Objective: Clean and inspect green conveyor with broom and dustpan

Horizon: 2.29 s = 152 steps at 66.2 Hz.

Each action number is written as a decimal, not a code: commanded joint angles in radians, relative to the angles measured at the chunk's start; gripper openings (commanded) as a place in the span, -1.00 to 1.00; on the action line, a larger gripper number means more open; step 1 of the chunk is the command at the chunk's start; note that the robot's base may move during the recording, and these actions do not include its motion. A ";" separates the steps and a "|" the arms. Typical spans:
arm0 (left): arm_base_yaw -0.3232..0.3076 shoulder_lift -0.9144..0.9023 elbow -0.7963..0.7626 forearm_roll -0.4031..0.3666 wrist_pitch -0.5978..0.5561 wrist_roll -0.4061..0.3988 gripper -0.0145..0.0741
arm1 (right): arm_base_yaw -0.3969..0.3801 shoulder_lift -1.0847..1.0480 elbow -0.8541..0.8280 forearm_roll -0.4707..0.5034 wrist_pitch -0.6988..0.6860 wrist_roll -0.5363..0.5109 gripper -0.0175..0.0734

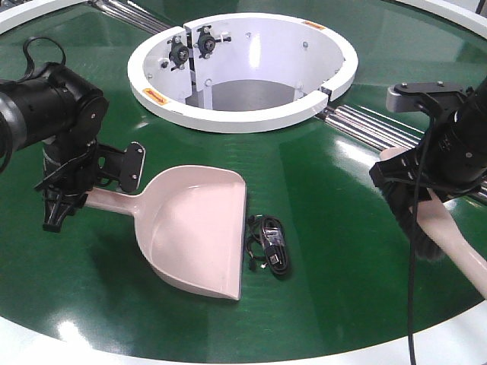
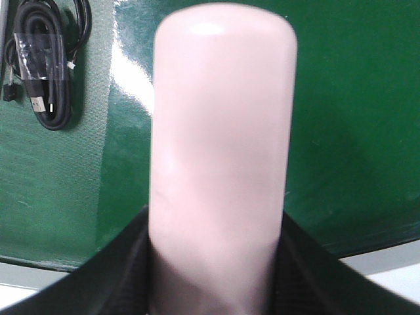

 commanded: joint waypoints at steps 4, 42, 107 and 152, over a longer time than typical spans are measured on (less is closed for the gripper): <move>0.006 -0.052 -0.034 -0.034 0.033 -0.012 -0.69 | 0.000 -0.042 -0.024 0.001 0.049 0.000 -0.62; 0.065 -0.032 -0.032 -0.132 0.033 0.013 -0.69 | 0.000 -0.042 -0.024 0.001 0.049 0.000 -0.62; 0.065 -0.026 -0.032 -0.137 0.033 0.013 -0.69 | 0.000 -0.042 -0.024 0.002 0.048 0.000 -0.62; 0.065 -0.026 -0.032 -0.137 0.033 0.013 -0.69 | 0.000 -0.036 -0.024 0.003 -0.027 -0.019 -0.62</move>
